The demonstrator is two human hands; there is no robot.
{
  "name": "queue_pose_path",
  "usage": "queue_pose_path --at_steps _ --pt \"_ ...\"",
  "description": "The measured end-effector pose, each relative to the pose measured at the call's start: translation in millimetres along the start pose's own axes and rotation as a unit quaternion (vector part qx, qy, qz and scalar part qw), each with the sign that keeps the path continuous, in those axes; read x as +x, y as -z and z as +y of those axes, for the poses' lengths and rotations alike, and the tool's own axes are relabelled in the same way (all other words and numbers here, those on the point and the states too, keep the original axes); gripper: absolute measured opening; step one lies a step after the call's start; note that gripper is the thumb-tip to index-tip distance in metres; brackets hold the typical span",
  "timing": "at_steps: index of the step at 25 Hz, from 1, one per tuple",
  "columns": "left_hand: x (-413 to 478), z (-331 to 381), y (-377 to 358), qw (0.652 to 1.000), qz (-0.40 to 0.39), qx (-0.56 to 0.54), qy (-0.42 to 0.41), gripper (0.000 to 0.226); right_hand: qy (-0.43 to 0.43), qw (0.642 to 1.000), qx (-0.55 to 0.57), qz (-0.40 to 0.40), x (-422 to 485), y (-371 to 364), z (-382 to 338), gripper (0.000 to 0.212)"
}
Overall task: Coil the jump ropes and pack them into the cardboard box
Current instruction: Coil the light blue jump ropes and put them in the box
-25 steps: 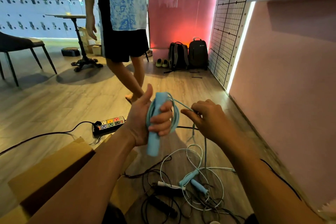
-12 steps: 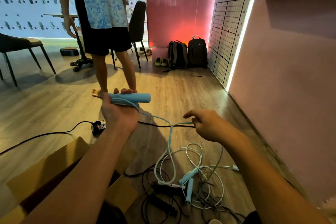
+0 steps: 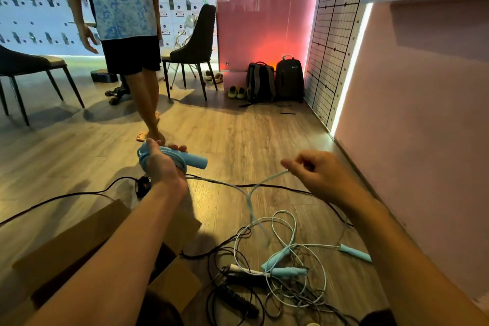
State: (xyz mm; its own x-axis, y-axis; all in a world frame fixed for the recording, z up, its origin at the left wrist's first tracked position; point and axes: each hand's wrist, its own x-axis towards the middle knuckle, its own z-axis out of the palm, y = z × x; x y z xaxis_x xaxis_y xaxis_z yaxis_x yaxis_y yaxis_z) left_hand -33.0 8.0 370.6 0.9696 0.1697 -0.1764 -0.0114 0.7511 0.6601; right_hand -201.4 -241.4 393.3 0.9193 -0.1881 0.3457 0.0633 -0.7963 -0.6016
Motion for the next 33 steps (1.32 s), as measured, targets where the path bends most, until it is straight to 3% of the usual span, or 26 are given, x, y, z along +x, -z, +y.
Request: queue_pose_path --at_steps 3,8,10,13,15,16,18,19,22,24,27,31,33 --pt "1.0 -4.8 3.0 0.996 0.008 0.081 -0.017 0.029 0.026 0.999 0.024 -0.012 -1.3 2.8 1.7 0.034" --pt "-2.0 -9.1 7.0 0.963 -0.011 0.264 -0.058 0.035 -0.033 0.986 0.110 0.119 2.9 6.8 4.9 0.068" --pt "-4.7 -12.1 9.0 0.945 -0.041 0.317 -0.074 0.036 -0.040 0.982 0.143 0.119 1.0 8.8 5.1 0.063" --pt "0.6 -20.9 13.2 0.905 -0.098 0.409 -0.064 0.036 -0.036 0.969 0.225 0.094 -2.3 8.9 -0.7 0.038" --pt "0.7 -30.7 12.9 0.863 -0.152 0.481 0.001 0.034 -0.044 0.950 0.276 0.143 -1.0 7.7 -2.5 0.032" --pt "-4.0 -34.6 12.2 0.822 -0.200 0.532 0.035 0.030 -0.053 0.940 0.284 0.179 0.0 7.0 -2.4 0.035" --pt "-22.2 -34.3 11.9 0.692 -0.326 0.640 0.078 0.026 -0.074 0.931 0.262 0.242 2.6 4.7 -1.9 0.047" --pt "-31.2 -32.8 12.1 0.648 -0.373 0.653 0.123 0.038 -0.086 0.928 0.244 0.268 3.5 3.6 -0.3 0.054" --pt "-47.5 -25.1 13.5 0.591 -0.454 0.592 0.307 0.087 -0.142 0.911 0.214 0.322 4.8 3.7 11.4 0.075" --pt "-50.9 -21.8 11.0 0.591 -0.485 0.523 0.378 0.096 -0.166 0.910 0.182 0.333 5.1 4.6 21.6 0.079" --pt "-55.3 -13.5 1.7 0.613 -0.519 0.441 0.401 0.084 -0.196 0.909 0.148 0.336 5.0 4.1 28.9 0.074" --pt "-65.8 -7.1 -0.4 0.525 -0.586 0.516 0.339 0.038 -0.220 0.901 0.137 0.348 5.8 5.7 28.9 0.060" --pt "-71.9 -6.9 -1.9 0.510 -0.574 0.541 0.343 0.024 -0.240 0.898 0.130 0.346 5.0 7.4 31.4 0.054"
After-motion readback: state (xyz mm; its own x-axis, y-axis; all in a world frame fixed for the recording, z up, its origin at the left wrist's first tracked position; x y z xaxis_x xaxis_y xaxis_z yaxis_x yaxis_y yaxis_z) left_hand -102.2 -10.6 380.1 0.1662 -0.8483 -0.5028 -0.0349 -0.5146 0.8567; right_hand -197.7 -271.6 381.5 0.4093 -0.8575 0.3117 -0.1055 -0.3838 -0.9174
